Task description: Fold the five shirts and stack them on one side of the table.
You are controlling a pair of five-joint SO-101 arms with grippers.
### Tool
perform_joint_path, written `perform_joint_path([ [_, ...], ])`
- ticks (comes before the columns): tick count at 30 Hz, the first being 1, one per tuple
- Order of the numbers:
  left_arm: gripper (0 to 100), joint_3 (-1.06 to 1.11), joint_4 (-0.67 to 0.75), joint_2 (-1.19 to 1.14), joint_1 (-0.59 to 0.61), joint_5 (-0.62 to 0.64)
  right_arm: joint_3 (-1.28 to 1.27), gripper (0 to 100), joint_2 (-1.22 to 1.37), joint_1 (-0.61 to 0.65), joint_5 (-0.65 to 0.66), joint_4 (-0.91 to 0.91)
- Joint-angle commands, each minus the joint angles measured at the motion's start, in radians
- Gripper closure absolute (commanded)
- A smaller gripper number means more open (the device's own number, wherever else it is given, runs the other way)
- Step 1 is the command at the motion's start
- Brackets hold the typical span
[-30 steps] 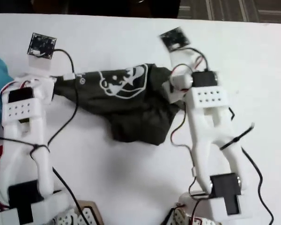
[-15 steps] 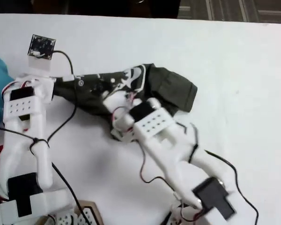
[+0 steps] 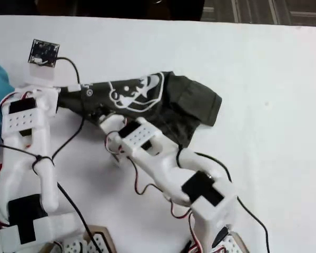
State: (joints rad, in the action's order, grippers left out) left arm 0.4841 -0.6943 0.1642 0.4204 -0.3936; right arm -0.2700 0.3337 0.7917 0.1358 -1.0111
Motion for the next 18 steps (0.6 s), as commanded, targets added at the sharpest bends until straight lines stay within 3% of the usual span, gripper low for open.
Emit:
perform_joint_path([
  [1,98,-0.004,0.021,0.008,0.026,-0.002,0.064,78.2,0.038,-0.074,-0.003,0.01],
  [4,98,-0.001,0.021,0.008,0.04,-0.003,0.074,98.0,0.038,-0.128,-0.003,0.012],
  [7,98,0.004,0.02,0.008,0.049,-0.003,0.095,95.0,0.038,-0.191,-0.002,-0.024],
  [13,98,-0.01,-0.029,0.009,0.051,-0.003,0.178,98.1,-0.081,-0.308,0.011,-0.173],
  [18,98,-0.091,-0.192,0.066,0.048,-0.003,0.184,98.1,-0.361,-0.367,0.155,-0.297],
])
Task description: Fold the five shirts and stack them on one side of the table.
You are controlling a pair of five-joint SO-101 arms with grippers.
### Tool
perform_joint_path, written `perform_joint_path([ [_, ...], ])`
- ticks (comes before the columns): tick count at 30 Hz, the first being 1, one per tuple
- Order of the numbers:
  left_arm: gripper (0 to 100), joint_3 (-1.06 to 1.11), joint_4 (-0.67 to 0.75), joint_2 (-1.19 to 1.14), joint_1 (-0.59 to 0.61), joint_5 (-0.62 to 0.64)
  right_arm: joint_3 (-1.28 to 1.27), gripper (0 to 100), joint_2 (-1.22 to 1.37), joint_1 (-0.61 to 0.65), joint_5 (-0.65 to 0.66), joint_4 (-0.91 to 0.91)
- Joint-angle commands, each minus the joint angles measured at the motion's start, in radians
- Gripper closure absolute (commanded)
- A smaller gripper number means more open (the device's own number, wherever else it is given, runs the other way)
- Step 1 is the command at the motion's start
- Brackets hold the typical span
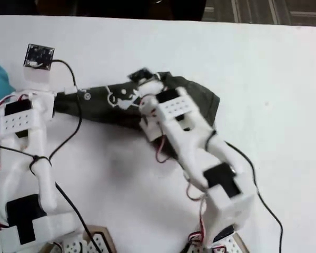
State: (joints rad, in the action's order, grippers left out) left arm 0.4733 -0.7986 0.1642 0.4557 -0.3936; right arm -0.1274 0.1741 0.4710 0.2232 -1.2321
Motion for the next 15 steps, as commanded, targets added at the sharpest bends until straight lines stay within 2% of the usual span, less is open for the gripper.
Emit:
perform_joint_path([
  [1,98,-0.104,-0.135,0.086,0.012,-0.003,0.041,98.1,-0.262,-0.059,0.095,-0.105],
  [9,97,-0.203,-0.565,0.201,-0.041,-0.005,-0.02,98.1,-0.605,-0.176,0.325,-0.271],
  [12,88,-0.151,-0.595,0.15,-0.086,-0.011,-0.158,98.1,-0.63,-0.209,0.385,-0.24],
  [15,73,-0.093,-0.516,0.061,-0.092,-0.011,-0.319,98.1,-0.634,-0.254,0.425,-0.137],
])
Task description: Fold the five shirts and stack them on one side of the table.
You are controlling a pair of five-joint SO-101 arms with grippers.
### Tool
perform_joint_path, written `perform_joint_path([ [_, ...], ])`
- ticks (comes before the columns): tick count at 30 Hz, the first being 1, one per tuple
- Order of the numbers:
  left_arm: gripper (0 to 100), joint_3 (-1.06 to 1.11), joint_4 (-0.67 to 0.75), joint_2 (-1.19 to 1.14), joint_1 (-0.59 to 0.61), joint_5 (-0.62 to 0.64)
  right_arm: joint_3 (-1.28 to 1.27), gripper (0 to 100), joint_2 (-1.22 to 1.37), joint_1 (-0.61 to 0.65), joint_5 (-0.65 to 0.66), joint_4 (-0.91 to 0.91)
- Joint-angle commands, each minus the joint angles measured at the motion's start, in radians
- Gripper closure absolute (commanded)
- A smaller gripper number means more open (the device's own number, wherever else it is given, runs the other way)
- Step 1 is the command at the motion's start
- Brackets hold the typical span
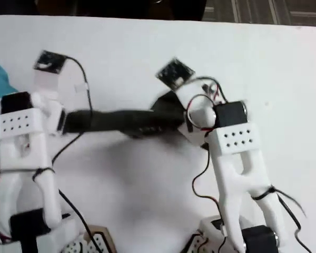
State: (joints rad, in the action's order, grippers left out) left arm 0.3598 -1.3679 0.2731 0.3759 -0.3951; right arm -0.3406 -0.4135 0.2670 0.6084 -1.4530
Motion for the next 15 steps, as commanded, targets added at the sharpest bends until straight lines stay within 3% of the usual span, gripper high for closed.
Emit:
perform_joint_path([
  [1,71,0.033,0.092,-0.08,-0.006,-0.009,-0.149,98.1,-0.048,-0.071,0.048,0.131],
  [4,72,0.022,0.164,-0.155,0.023,-0.009,-0.229,98.1,-0.041,-0.145,0.052,0.28],
  [7,72,-0.042,0.106,-0.178,0.005,-0.009,-0.267,98.1,-0.041,-0.193,0.046,0.397],
  [12,72,-0.12,-0.061,-0.186,-0.193,-0.063,-0.301,98.1,-0.041,-0.2,-0.025,0.536],
  [15,72,-0.07,0.018,-0.189,-0.293,-0.1,-0.299,98.1,-0.041,-0.202,-0.029,0.581],
])
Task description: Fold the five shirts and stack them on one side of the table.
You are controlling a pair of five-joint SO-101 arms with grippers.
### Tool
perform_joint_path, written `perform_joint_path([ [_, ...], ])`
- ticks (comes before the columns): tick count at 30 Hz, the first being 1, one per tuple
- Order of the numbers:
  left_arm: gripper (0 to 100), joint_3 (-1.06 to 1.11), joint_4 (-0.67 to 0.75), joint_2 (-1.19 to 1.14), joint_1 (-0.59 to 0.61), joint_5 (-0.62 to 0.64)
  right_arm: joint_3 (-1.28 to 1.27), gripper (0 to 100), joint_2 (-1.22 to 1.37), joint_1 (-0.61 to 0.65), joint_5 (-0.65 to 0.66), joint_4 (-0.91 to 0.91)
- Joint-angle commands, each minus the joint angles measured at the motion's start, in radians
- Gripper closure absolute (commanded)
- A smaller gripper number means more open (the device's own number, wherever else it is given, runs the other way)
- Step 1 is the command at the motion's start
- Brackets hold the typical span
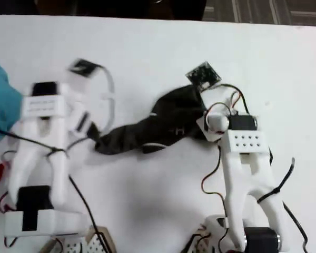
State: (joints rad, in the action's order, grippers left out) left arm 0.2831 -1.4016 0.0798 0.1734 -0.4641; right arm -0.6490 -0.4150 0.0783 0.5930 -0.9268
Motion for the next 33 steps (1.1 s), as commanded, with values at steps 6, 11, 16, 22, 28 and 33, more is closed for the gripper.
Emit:
perform_joint_path([
  [6,72,0.243,0.391,0.005,-0.121,-0.035,0.009,98.1,-0.039,-0.013,-0.014,0.054],
  [11,72,0.351,0.425,0.005,-0.084,-0.129,0.012,98.1,-0.039,-0.041,-0.014,0.054],
  [16,72,0.369,0.471,0.005,-0.054,-0.138,0.009,98.1,-0.039,-0.039,-0.014,0.053],
  [22,74,0.414,0.46,0.005,-0.063,-0.138,0.011,98.1,-0.039,-0.042,-0.014,0.039],
  [28,95,0.369,0.46,0.014,-0.052,-0.101,0.018,98.1,-0.039,-0.039,-0.043,0.082],
  [33,97,0.226,0.41,0.015,-0.017,0.005,0.02,98.1,-0.039,-0.038,-0.224,0.231],
])
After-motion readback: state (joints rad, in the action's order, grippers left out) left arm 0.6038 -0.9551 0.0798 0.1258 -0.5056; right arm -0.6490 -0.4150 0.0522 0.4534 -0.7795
